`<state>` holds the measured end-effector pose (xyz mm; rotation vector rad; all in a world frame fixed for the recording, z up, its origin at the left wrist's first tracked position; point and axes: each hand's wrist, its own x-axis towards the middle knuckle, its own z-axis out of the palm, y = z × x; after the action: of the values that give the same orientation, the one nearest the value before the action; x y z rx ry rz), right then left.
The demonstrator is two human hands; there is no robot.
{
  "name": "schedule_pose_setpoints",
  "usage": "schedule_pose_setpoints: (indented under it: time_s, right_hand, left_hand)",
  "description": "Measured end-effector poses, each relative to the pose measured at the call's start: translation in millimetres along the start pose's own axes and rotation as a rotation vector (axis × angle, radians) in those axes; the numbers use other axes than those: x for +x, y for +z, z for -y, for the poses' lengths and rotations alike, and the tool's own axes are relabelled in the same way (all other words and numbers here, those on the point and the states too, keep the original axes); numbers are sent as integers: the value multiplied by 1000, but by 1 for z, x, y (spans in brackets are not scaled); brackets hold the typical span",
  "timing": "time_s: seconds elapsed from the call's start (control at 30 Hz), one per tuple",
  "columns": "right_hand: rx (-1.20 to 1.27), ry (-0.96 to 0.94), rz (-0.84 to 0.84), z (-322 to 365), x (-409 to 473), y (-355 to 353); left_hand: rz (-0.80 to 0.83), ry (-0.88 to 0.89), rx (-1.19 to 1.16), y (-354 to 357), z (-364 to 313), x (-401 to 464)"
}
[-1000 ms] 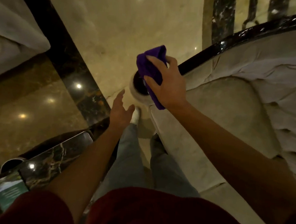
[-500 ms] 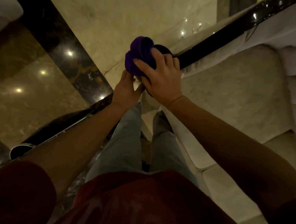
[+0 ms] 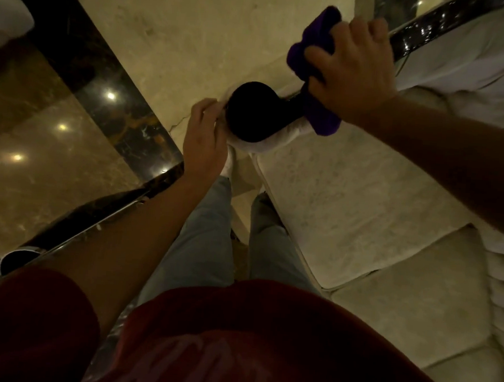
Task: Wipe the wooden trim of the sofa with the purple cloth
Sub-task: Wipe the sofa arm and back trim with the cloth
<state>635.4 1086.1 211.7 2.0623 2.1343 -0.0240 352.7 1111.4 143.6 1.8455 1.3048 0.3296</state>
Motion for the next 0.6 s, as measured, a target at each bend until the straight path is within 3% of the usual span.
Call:
schedule_pose_setpoints:
  time_s: [0.17,0.4,0.6]
  right_hand:
    - [184,154,-46,27,0,8]
    - [479,231,-92,93,0,18]
    - [357,-6,-37,36,-13,14]
  left_hand:
    - [-24,-7,-52,2,-8,1]
    - [-72,-31,-111,13,-27,5]
    - [-52,143,87,26,-57,15]
